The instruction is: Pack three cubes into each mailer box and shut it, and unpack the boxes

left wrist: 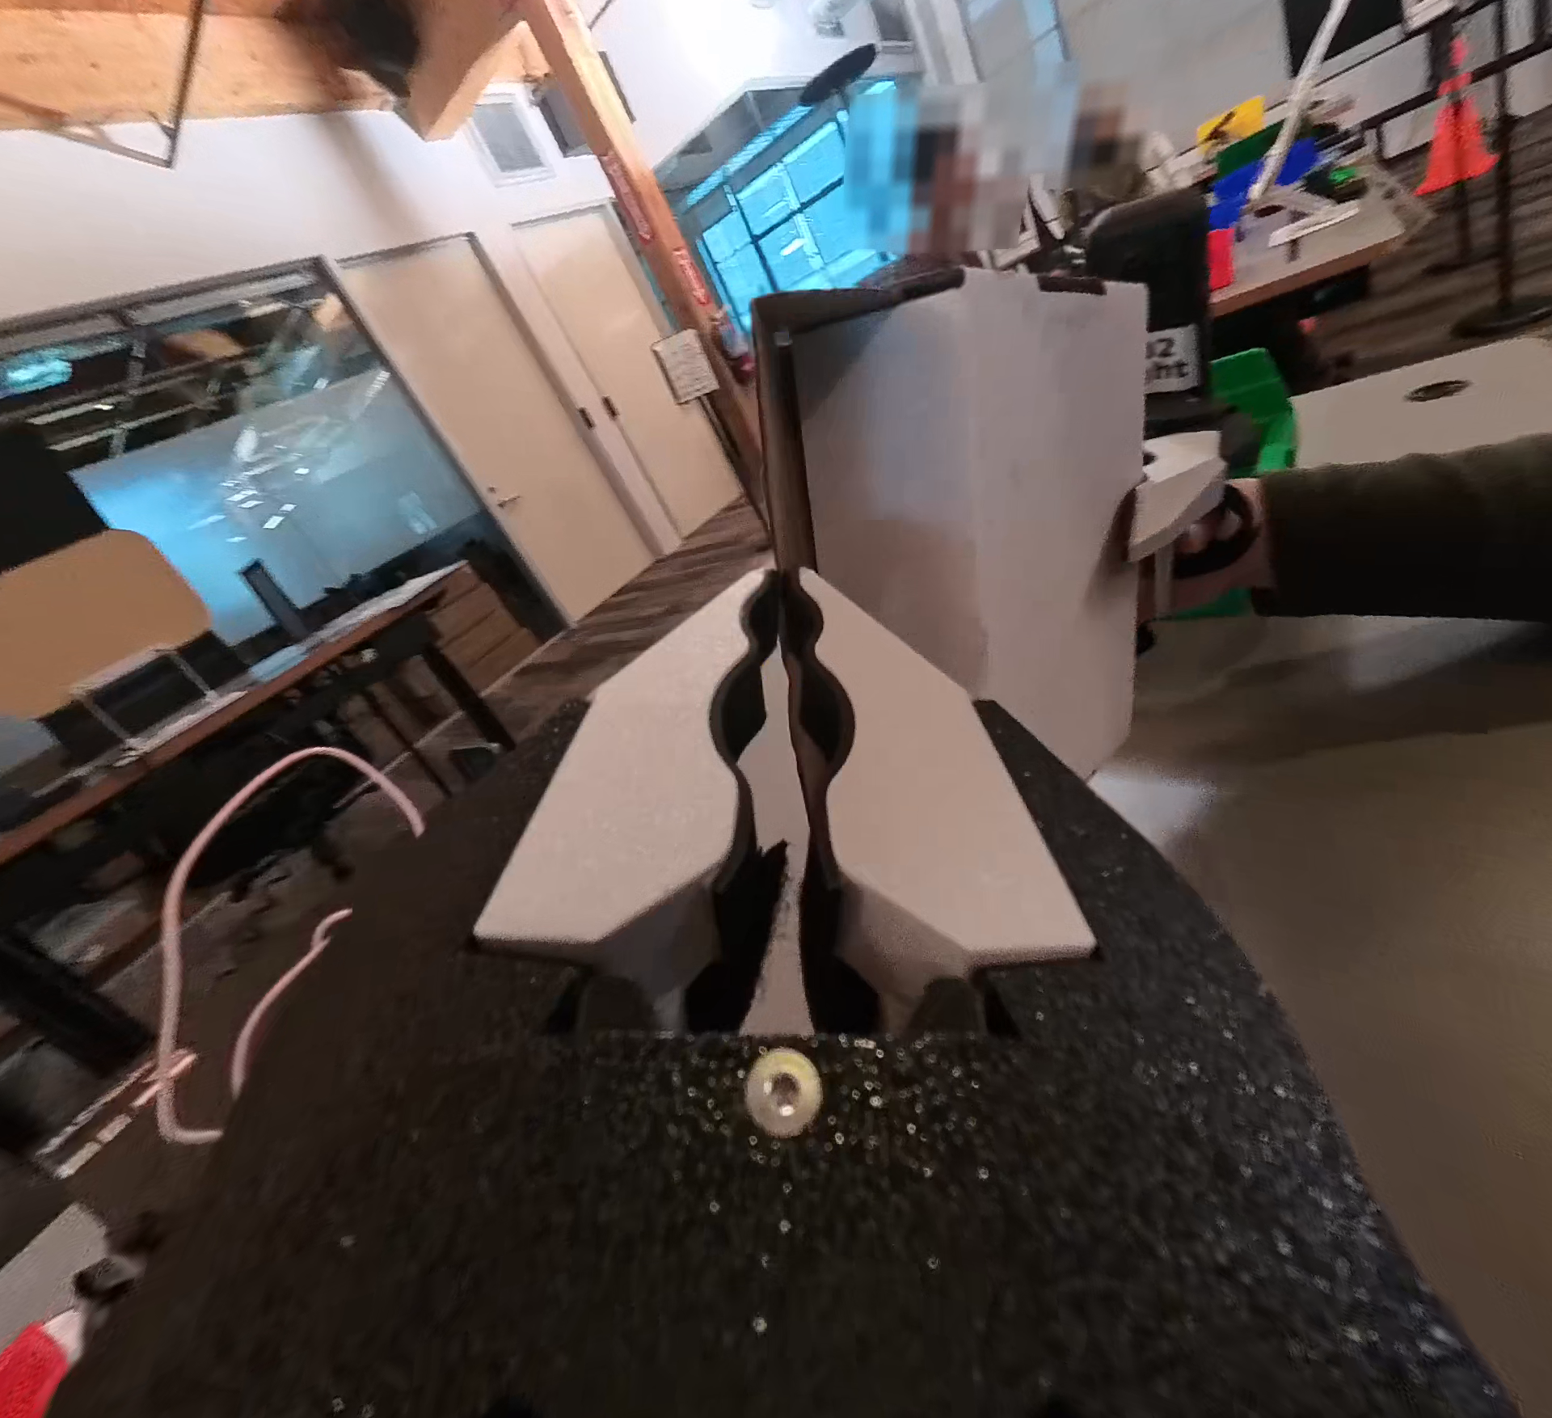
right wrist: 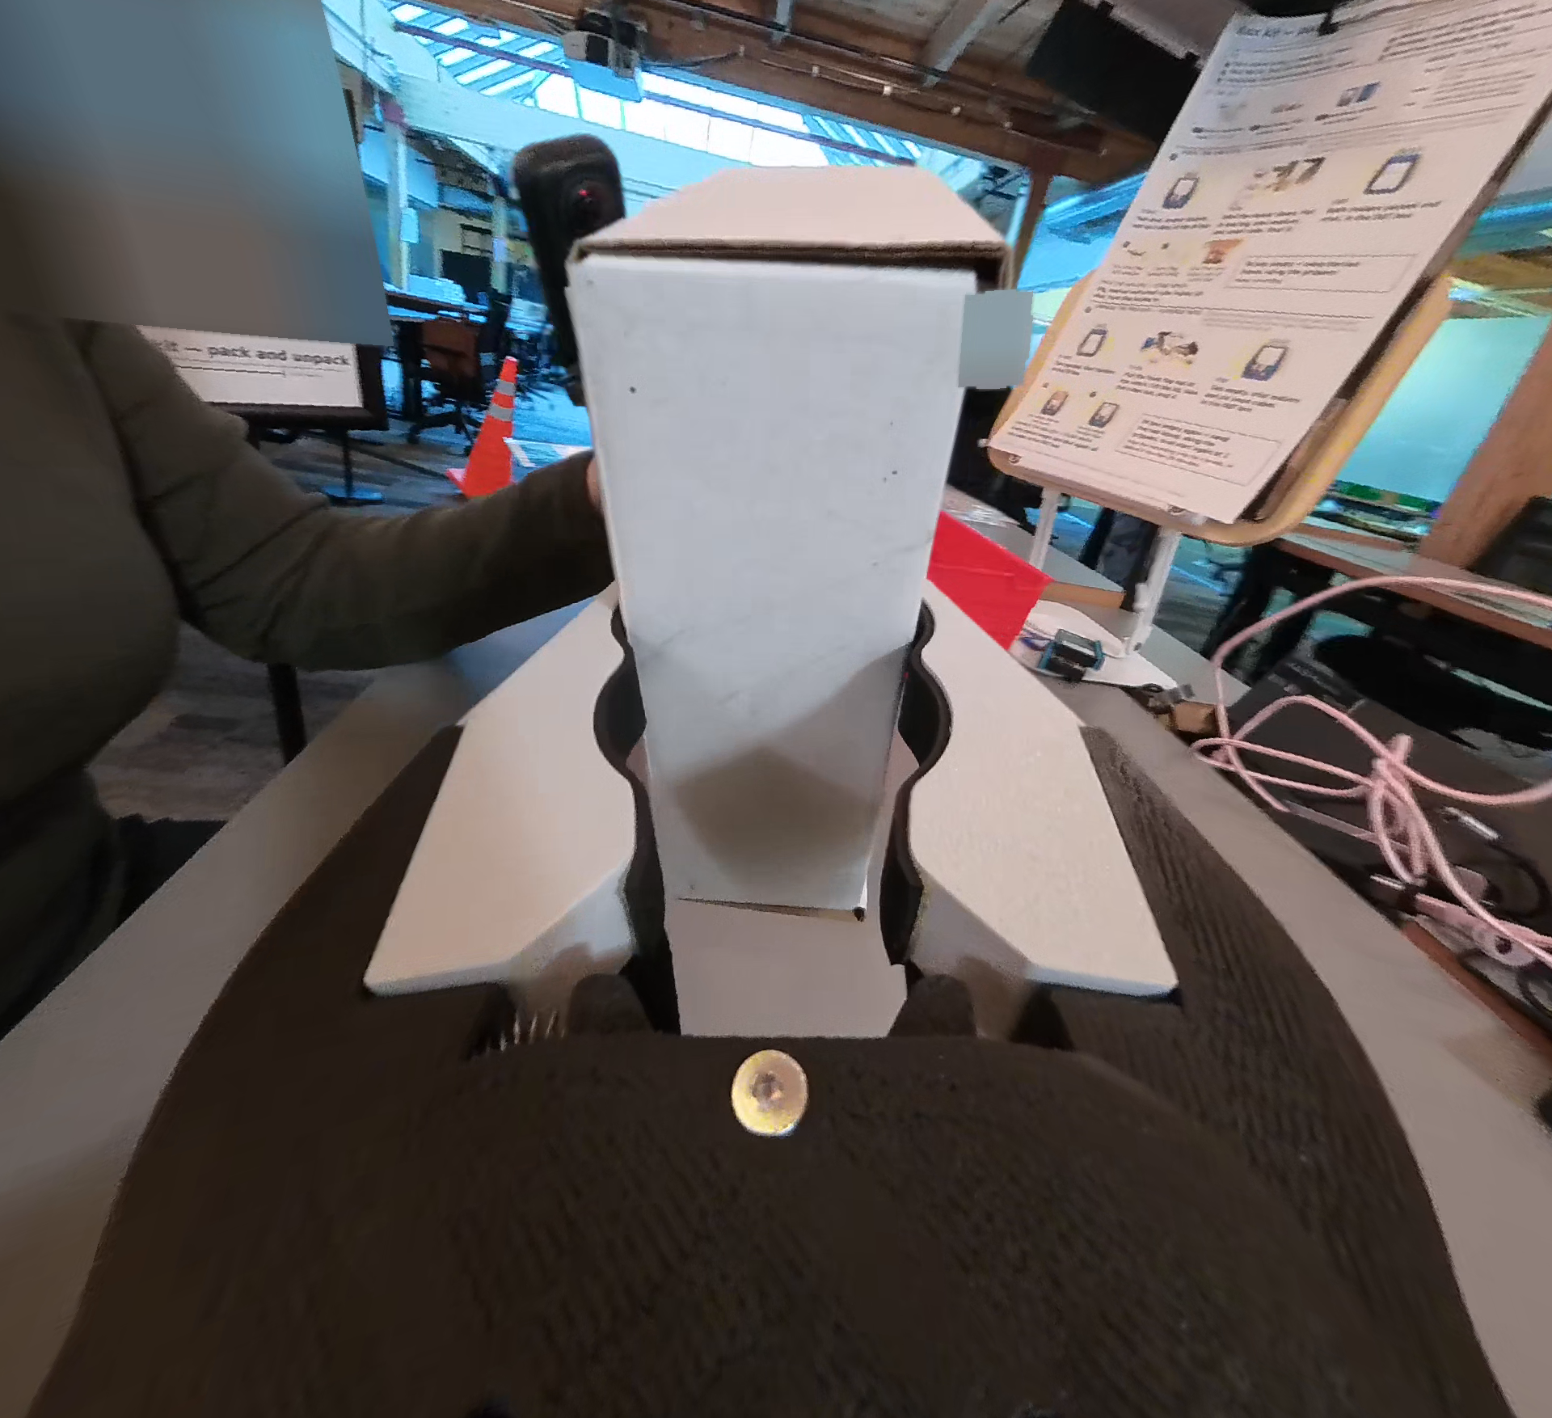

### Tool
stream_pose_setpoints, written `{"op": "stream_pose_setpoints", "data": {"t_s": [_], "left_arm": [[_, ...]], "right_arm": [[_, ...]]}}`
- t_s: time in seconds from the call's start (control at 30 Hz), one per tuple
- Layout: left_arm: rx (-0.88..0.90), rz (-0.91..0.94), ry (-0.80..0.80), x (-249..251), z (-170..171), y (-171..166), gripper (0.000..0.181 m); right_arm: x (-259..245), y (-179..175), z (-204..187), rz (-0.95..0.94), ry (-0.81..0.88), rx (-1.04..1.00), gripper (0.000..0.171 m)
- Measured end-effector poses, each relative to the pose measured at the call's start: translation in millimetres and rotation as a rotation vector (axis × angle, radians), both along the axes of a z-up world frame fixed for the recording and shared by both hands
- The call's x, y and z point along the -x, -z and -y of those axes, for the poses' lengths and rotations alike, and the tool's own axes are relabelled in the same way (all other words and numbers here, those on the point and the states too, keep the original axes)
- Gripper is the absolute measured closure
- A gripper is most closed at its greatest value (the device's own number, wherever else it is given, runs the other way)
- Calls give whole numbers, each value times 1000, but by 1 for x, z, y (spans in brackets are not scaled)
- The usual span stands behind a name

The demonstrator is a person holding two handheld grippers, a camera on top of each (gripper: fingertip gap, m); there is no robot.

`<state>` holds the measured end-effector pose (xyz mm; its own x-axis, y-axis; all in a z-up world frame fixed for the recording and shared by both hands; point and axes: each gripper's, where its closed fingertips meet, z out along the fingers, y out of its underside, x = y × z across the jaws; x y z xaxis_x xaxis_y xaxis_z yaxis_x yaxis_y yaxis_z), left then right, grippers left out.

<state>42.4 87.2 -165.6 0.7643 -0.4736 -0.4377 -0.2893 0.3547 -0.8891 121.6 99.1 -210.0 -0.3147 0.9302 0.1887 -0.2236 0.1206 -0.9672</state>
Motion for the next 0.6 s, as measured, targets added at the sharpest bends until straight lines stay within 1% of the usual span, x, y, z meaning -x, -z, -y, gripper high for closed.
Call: {"op": "stream_pose_setpoints", "data": {"t_s": [0.1,0.23,0.3,0.33,0.4,0.43,0.5,0.53,0.57,0.6], "left_arm": [[84,-4,91,-6,7,4,181],[234,22,241,-8,18,8,181],[295,42,279,-6,17,11,181],[320,56,268,-3,13,12,181],[354,70,185,5,-3,13,181],[365,52,113,11,-11,12,181],[384,-21,-37,22,-27,11,181],[398,-73,-107,26,-35,10,181],[407,-134,-165,28,-41,10,181],[421,-202,-216,29,-47,11,181]], "right_arm": [[-8,2,3,10,-91,46,111],[-5,14,7,41,-142,52,111],[-1,19,5,52,-130,49,110],[2,21,2,60,-104,53,110],[9,23,-13,73,-3,81,108],[11,24,-24,76,69,85,102],[9,17,-46,57,219,72,79],[5,9,-58,18,314,62,75],[-2,-4,-68,-49,415,22,75],[-11,-19,-70,-130,509,-60,79]]}}
